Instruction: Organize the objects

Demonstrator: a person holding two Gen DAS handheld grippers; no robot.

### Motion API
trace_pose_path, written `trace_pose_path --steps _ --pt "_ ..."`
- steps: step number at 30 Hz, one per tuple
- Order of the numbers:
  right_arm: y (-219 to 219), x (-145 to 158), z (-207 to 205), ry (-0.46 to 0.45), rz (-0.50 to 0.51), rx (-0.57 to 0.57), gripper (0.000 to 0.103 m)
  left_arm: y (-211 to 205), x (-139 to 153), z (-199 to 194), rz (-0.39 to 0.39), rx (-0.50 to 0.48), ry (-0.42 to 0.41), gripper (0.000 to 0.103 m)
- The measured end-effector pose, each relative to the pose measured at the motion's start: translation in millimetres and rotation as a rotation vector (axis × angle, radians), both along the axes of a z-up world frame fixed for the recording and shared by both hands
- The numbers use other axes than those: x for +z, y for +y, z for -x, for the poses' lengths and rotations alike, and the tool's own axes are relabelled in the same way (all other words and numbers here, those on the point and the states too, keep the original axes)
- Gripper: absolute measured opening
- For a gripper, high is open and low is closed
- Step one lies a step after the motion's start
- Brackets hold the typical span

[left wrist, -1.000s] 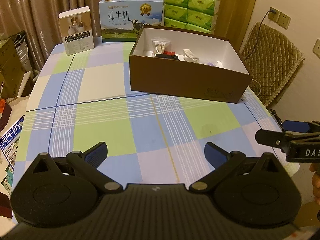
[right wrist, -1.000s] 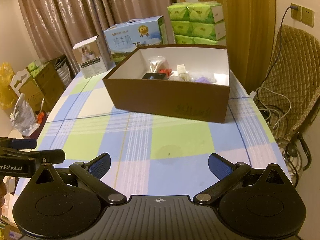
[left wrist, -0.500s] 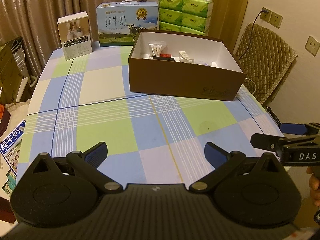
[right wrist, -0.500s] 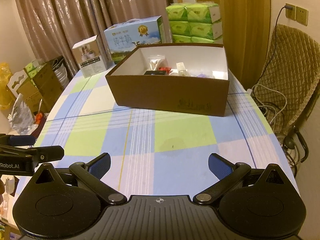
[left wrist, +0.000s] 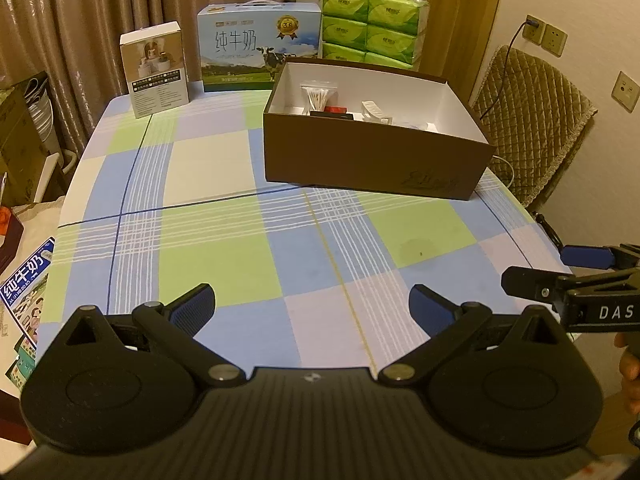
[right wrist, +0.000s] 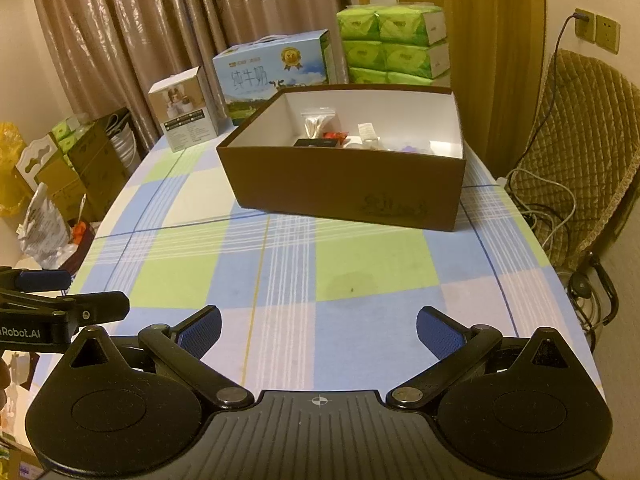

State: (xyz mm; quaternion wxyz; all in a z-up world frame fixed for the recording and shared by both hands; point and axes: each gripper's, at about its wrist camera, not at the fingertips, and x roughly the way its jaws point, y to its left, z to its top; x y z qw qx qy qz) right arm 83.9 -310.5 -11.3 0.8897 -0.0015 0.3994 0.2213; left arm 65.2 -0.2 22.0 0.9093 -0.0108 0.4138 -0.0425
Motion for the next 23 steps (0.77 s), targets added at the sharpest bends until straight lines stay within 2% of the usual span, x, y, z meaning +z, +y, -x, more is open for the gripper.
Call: trace_pose_path --steps 23 --pt "5.3 -4.8 -1.7 0.013 0.005 0.006 0.101 4.4 -4.9 -0.4 -0.018 -0.005 -0.011 0.102"
